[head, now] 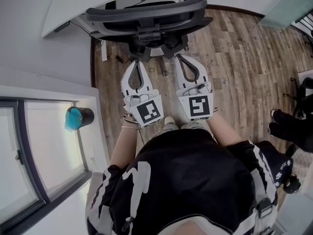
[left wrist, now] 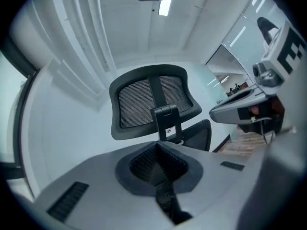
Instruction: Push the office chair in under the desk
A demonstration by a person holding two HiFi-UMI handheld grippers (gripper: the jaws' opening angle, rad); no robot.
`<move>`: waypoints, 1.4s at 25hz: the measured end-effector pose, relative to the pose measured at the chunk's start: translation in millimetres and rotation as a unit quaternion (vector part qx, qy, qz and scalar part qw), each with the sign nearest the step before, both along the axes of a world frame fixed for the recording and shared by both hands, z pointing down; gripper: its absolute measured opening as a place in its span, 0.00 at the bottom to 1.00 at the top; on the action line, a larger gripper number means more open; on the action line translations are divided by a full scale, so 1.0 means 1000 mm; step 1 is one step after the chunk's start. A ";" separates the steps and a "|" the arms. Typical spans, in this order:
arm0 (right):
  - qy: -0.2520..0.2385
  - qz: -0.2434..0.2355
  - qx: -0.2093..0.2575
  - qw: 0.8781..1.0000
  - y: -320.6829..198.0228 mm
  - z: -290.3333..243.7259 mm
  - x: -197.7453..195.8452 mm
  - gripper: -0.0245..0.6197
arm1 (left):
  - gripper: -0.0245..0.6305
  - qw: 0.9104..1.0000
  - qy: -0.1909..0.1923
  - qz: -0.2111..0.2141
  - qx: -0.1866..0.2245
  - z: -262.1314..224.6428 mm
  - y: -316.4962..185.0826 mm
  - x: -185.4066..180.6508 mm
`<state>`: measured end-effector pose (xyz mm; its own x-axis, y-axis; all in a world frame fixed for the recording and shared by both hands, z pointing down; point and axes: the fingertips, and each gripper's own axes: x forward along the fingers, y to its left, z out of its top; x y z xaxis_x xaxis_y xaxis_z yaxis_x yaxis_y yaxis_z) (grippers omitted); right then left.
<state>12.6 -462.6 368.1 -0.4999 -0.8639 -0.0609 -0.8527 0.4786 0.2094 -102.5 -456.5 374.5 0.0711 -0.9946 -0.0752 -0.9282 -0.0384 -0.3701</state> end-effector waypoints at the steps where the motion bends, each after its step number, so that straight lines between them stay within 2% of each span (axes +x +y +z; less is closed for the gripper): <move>1: -0.001 -0.003 -0.004 1.000 0.001 0.001 -0.001 0.05 | 0.05 1.000 0.008 0.004 -0.004 0.001 0.000 0.001; 4: 0.006 -0.007 -0.015 1.000 0.000 0.004 -0.003 0.05 | 0.05 1.000 0.005 0.012 -0.008 0.003 0.001 0.004; 9: -0.036 -0.014 -0.029 0.999 0.007 -0.004 -0.001 0.05 | 0.05 1.000 0.010 0.013 -0.011 0.004 0.005 0.005; 20: -0.039 -0.022 -0.060 0.997 0.008 0.006 0.001 0.05 | 0.05 1.000 0.005 0.015 -0.012 0.010 0.004 0.008; 35: -0.051 -0.036 -0.066 0.996 0.009 0.003 0.000 0.05 | 0.05 1.000 0.009 0.015 -0.016 0.006 0.001 0.005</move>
<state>12.2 -453.6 371.5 -0.5586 -0.8295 -0.0032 -0.8283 0.5576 0.0547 -97.2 -455.6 380.4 0.1005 -0.9939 -0.0456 -0.9327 -0.0782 -0.3520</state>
